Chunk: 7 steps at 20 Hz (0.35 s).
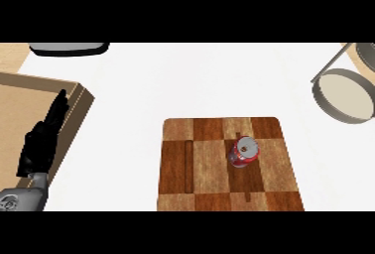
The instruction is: Pick the eggplant from the cutting board and place it in the tiered basket
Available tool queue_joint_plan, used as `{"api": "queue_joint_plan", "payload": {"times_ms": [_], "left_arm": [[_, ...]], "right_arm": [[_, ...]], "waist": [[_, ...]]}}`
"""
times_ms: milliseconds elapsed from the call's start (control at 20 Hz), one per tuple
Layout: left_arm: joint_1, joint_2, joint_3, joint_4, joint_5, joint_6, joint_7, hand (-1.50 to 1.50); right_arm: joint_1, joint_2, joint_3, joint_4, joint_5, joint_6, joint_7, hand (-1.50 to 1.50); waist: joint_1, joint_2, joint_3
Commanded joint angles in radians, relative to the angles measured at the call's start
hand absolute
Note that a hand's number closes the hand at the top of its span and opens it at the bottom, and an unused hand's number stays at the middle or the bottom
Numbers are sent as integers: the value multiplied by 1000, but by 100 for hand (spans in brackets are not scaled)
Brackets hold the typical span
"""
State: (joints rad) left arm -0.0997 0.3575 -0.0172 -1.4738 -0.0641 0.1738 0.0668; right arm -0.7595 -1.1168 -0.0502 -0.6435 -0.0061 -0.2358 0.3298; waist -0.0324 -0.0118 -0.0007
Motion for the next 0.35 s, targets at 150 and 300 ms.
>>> {"api": "queue_joint_plan", "payload": {"times_ms": [150,300], "left_arm": [[18,11,23,-13,-11,0,-1,0],[51,18,42,-41,20,-19,6,0]], "right_arm": [[337,-83,-199,-141,-202,102,-119,-150],[452,-114,-325,-119,-297,172,-232,-150]], "waist": [[-33,-5,1],[-42,-9,2]]}}
